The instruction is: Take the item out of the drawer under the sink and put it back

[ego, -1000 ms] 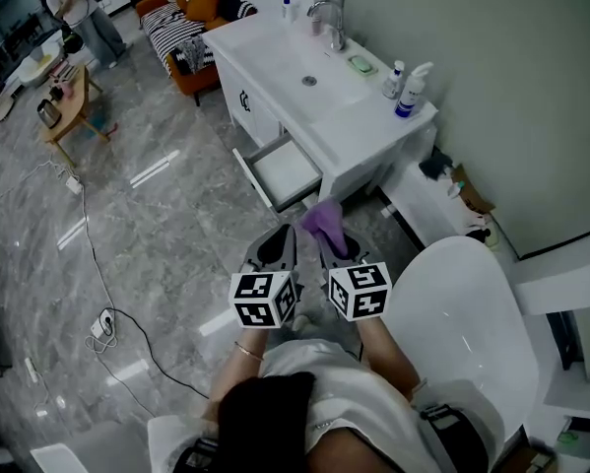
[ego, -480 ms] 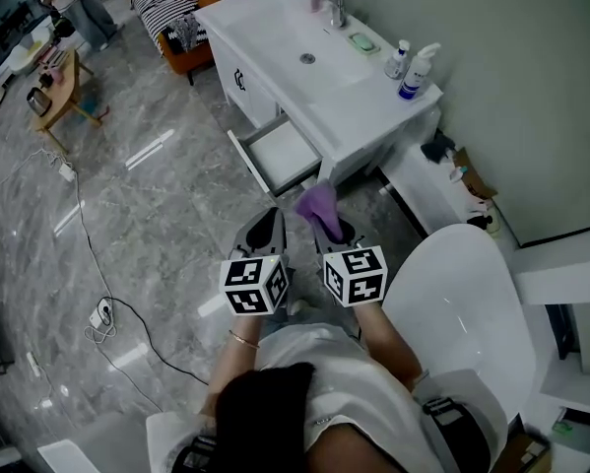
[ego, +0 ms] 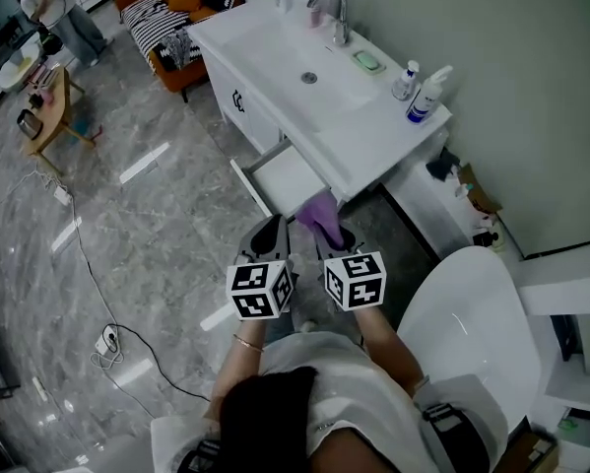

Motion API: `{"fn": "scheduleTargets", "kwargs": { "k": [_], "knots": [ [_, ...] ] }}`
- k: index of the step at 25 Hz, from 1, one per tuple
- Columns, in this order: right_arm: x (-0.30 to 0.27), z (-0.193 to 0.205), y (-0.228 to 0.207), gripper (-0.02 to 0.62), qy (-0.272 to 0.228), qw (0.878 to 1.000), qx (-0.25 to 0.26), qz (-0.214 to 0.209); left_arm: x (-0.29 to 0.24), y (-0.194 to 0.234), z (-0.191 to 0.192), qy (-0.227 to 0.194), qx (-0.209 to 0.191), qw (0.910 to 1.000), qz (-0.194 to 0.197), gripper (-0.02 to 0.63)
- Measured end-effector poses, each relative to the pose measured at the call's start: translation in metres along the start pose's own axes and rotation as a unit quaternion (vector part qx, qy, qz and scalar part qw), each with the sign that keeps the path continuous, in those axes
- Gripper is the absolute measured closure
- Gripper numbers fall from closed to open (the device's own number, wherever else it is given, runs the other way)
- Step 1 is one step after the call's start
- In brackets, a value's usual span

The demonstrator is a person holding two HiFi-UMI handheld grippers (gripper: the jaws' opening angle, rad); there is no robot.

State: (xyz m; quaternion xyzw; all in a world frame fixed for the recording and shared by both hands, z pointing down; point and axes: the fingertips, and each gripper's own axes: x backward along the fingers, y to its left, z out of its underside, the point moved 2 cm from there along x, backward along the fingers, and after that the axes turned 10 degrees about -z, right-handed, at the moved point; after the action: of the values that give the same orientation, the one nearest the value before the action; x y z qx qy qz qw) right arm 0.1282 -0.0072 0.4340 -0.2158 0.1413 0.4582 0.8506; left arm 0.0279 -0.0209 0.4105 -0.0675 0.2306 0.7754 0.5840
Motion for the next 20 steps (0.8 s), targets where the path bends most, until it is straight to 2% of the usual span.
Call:
{"fn": "scheduleTargets", "kwargs": {
  "k": [9,20],
  "knots": [
    [-0.071,-0.042,-0.012,0.526,0.007,1.0,-0.004,0.013,-0.06,0.044,-0.043,0.003,-0.007,0.9999,0.007,0.601],
    [-0.122,-0.067,-0.017,0.526,0.016,0.999,-0.018,0.04,-0.107,0.08,-0.068,0.023,-0.02,0.9992,0.026,0.601]
  ]
}}
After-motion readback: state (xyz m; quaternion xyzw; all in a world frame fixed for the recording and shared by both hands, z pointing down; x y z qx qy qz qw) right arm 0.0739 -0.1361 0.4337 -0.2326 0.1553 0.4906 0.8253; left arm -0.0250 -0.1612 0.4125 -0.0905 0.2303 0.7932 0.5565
